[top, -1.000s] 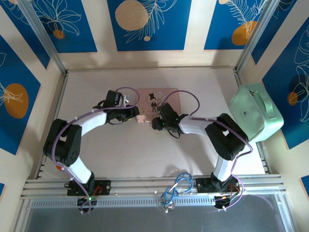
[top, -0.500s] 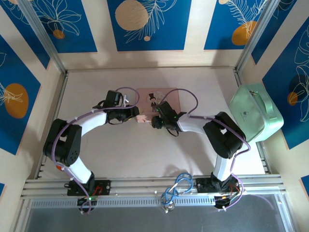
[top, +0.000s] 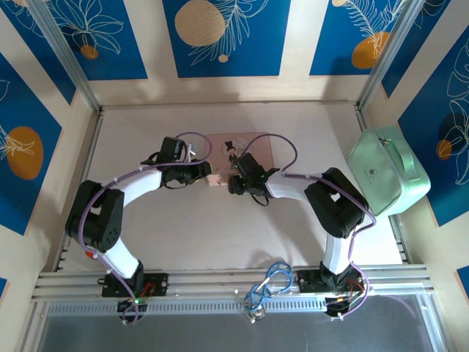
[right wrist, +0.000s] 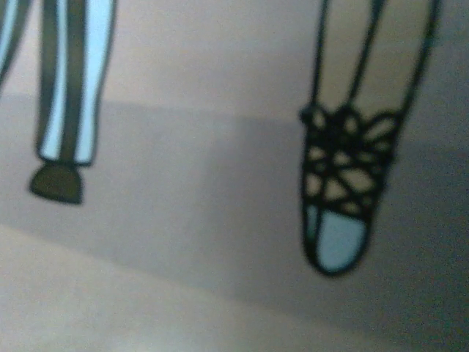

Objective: Unlock the padlock with the key

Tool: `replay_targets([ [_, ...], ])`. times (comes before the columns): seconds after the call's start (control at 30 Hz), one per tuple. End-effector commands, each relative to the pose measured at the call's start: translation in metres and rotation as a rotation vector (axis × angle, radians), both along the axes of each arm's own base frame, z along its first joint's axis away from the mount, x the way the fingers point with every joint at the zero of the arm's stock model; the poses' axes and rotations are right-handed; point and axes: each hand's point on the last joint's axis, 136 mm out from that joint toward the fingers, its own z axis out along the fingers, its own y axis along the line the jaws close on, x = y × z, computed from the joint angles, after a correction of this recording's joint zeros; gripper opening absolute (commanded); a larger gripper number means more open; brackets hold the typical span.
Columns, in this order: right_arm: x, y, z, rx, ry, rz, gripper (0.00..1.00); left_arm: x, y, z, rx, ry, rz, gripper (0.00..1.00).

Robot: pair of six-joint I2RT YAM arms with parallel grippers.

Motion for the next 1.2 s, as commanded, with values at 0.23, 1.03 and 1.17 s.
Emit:
replay_targets([
  [0.23, -0.003, -0.005, -0.003, -0.031, 0.058, -0.075, 0.29, -0.010, 0.008, -0.008, 0.023, 0.033, -0.015, 0.38],
  [1.03, -0.034, -0.031, -0.018, -0.024, 0.392, -0.426, 0.28, -0.011, 0.010, -0.010, 0.017, 0.036, 0.001, 0.37],
  [1.17, -0.037, -0.028, -0.010, -0.025, 0.402, -0.410, 0.35, -0.008, 0.009, -0.006, 0.010, 0.029, 0.004, 0.37],
])
